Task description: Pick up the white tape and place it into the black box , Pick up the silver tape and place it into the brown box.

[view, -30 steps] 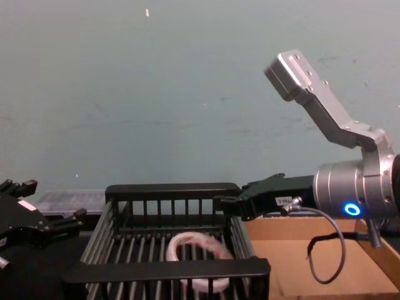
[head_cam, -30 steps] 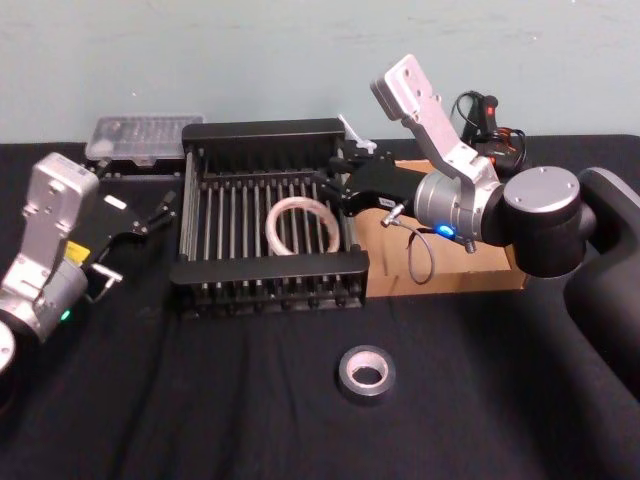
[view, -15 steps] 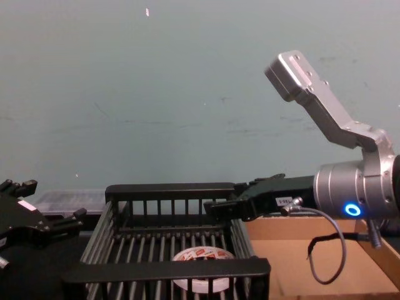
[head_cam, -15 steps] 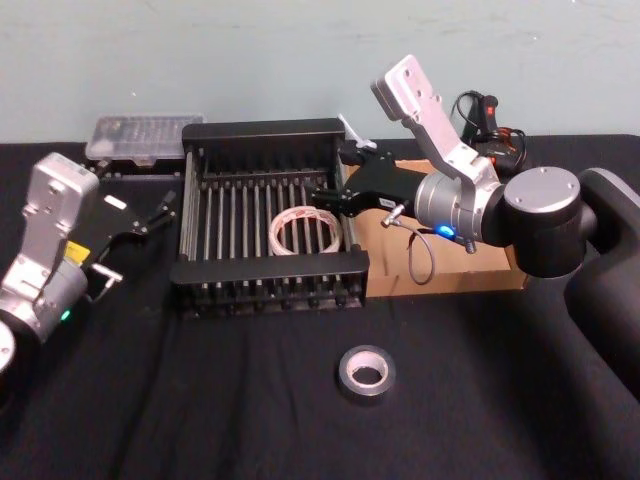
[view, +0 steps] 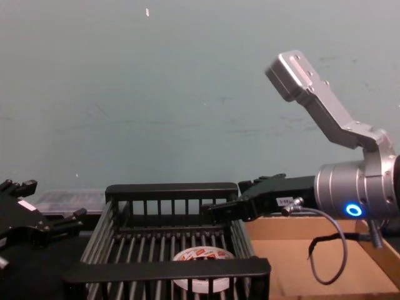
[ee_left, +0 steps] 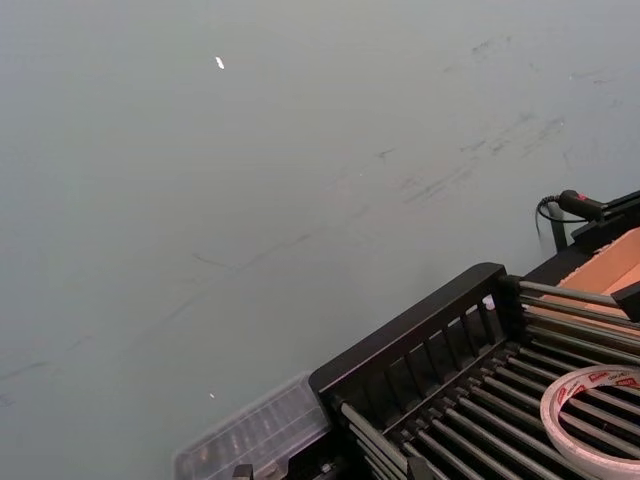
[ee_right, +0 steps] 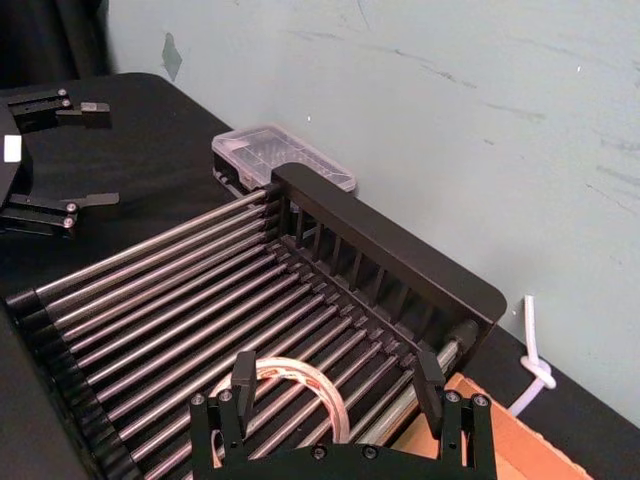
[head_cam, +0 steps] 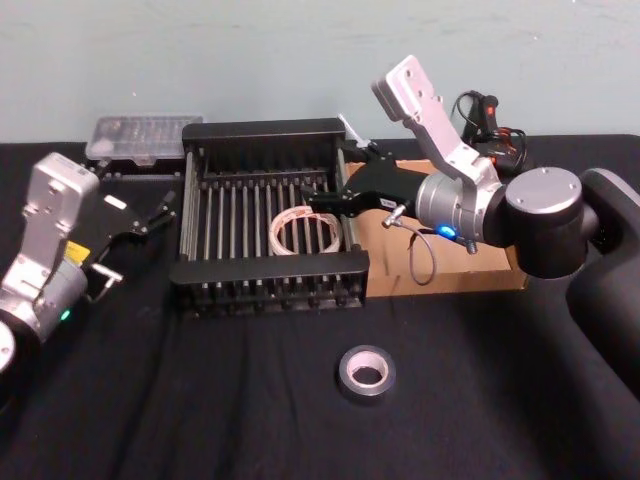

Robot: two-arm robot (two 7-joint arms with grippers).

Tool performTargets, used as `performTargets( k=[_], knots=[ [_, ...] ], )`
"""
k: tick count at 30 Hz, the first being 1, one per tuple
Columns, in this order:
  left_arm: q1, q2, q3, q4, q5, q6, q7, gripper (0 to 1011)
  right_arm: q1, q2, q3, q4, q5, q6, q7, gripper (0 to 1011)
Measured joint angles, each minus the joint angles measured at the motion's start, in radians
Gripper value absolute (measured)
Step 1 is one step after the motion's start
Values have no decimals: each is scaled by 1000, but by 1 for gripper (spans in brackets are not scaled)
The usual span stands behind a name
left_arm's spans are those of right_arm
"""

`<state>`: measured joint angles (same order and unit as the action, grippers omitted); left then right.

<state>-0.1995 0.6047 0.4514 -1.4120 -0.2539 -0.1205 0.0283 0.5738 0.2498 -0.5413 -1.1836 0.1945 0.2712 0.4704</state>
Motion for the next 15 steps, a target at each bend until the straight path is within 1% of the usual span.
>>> performTargets(
  k=[3,8,9,13,15],
  knots=[
    [0,0,0,0,0,0,0,1001,-6,6,4,-13,1,0,0,1002],
    [0,0,0,0,0,0,0,1001,-30,28,25,-66,12,16,-6,1000],
    [0,0,0,0,0,0,0,1001,-40,37,34,-87,17,23,-10,1000],
    [0,0,0,0,0,0,0,1001,-66,60,51,-135,28,38,-15,1000],
    [0,0,0,0,0,0,0,1001,-87,80,63,-174,37,50,-20,1000]
  ],
)
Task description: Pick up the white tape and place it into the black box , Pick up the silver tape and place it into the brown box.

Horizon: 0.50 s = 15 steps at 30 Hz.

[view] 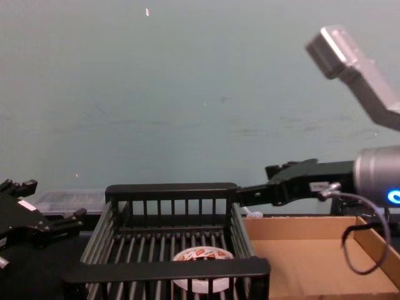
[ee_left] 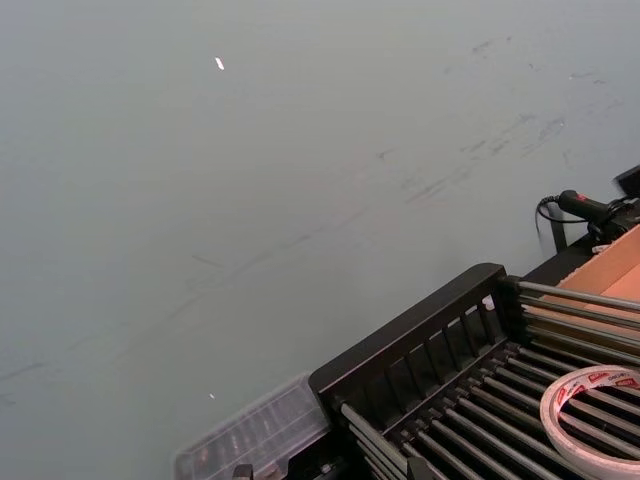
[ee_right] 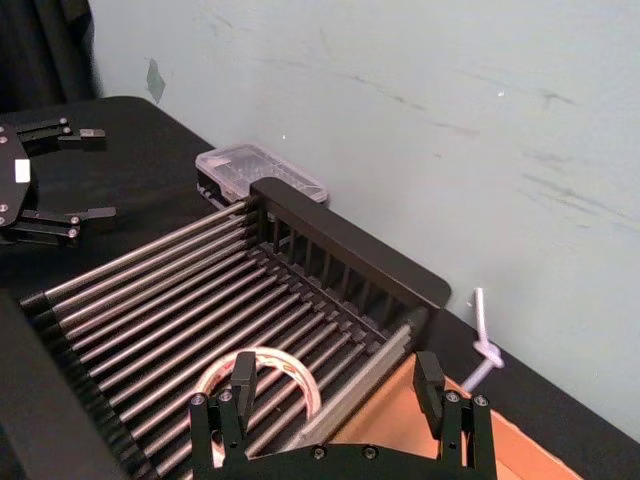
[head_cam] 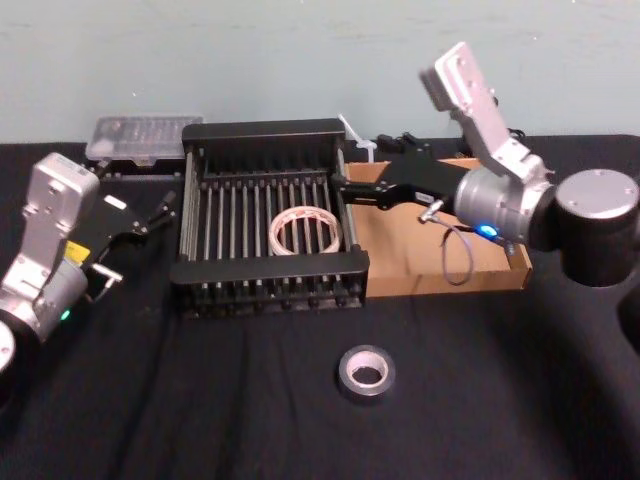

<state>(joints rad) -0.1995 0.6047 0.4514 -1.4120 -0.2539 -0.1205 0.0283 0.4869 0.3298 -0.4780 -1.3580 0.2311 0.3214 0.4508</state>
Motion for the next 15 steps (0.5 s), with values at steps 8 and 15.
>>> performTargets(
  k=[8,15],
  knots=[
    [0,0,0,0,0,0,0,1001,-85,79,40,-139,36,39,-2,1000],
    [0,0,0,0,0,0,0,1001,-170,153,70,-241,72,74,-2,1000]
  ],
)
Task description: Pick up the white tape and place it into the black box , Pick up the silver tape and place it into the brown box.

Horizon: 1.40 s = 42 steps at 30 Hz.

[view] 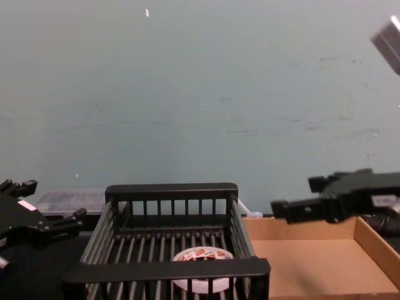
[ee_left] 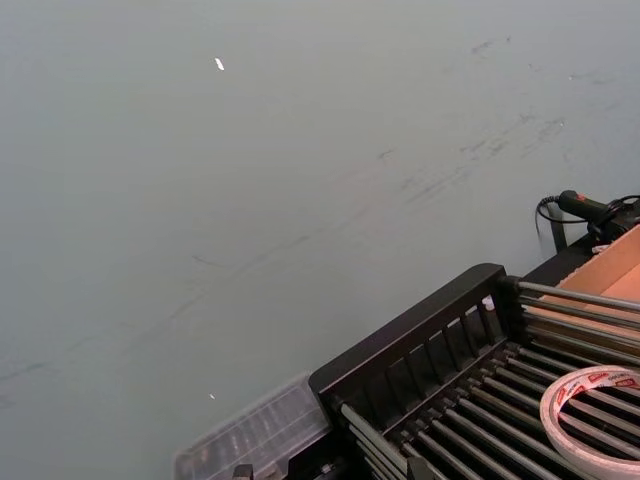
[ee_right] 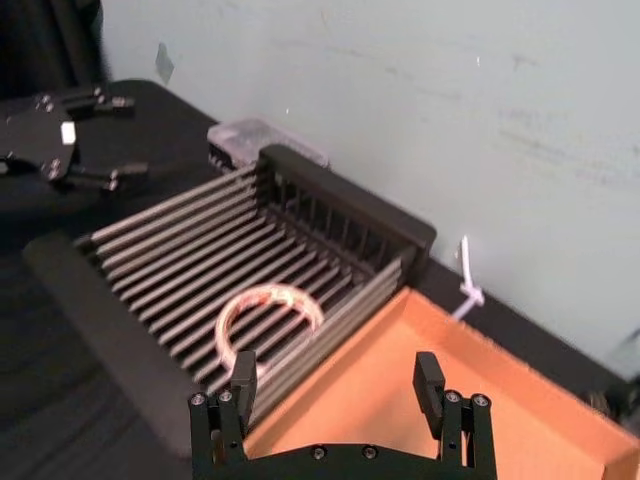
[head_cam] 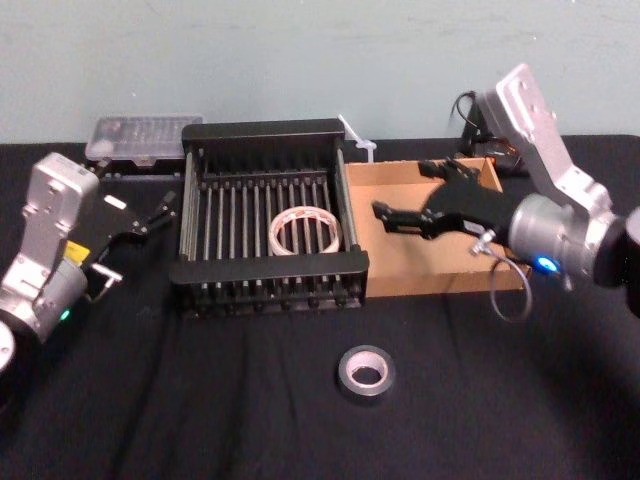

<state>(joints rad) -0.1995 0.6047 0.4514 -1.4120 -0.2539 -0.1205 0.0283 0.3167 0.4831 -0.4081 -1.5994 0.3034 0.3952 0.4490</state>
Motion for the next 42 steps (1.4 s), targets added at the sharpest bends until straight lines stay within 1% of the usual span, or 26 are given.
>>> performTargets(
  k=[3,8,12,18,24,32,42],
  knots=[
    [0,0,0,0,0,0,0,1001,-28,24,7,-30,11,11,0,1000],
    [0,0,0,0,0,0,0,1001,-93,79,12,-90,34,33,3,1000],
    [0,0,0,0,0,0,0,1001,-116,100,10,-111,42,39,8,1000],
    [0,0,0,0,0,0,0,1001,-151,139,-8,-144,58,56,24,1000],
    [0,0,0,0,0,0,0,1001,-162,161,-27,-158,71,73,38,1000],
    [0,0,0,0,0,0,0,1001,-158,181,-71,-168,72,76,58,1000],
    [0,0,0,0,0,0,0,1001,-135,182,-117,-157,63,86,71,1000]
  ],
)
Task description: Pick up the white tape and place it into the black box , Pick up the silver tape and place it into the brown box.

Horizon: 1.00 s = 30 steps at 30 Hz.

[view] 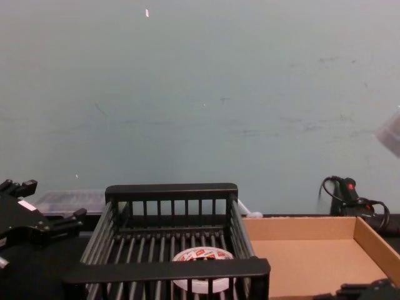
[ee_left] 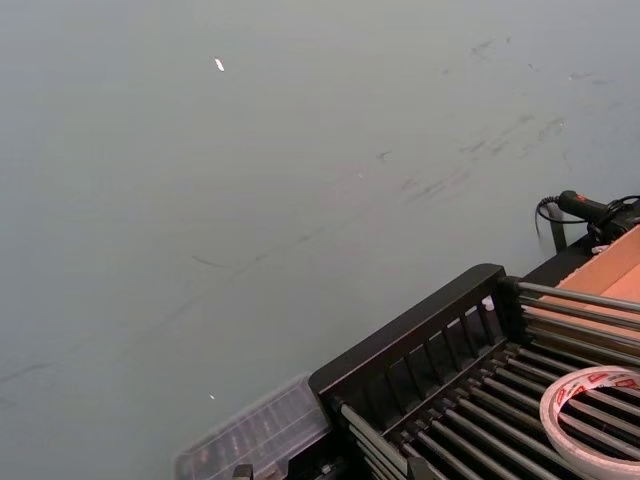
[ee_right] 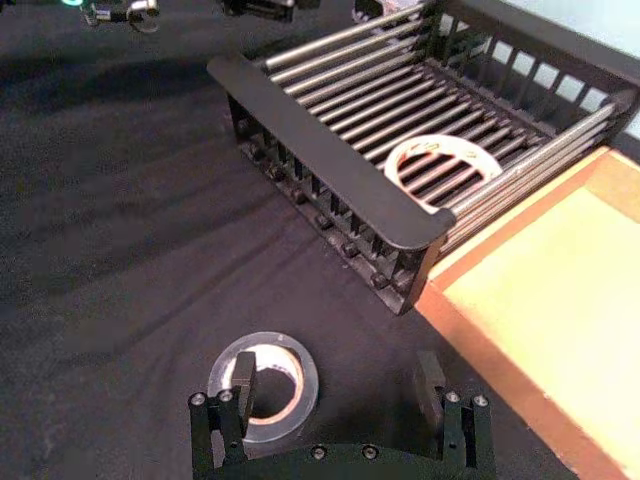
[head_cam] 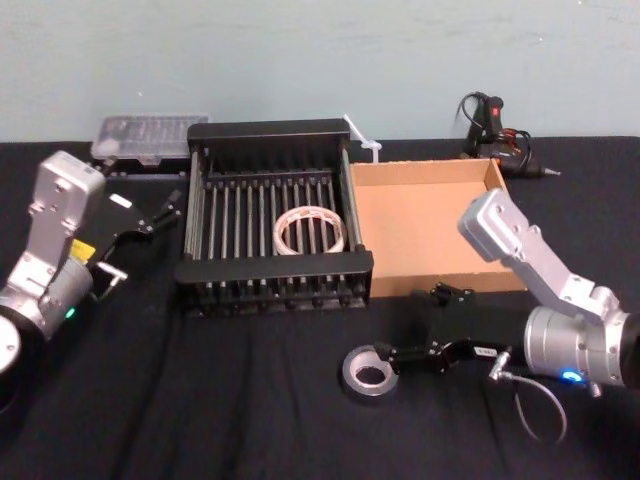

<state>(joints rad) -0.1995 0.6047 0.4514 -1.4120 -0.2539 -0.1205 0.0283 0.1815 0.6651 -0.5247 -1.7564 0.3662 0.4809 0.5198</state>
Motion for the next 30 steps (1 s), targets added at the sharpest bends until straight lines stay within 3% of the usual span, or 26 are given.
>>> performTargets(
  k=[30],
  knots=[
    [0,0,0,0,0,0,0,1001,71,-36,-79,84,-36,33,23,1000]
  ],
)
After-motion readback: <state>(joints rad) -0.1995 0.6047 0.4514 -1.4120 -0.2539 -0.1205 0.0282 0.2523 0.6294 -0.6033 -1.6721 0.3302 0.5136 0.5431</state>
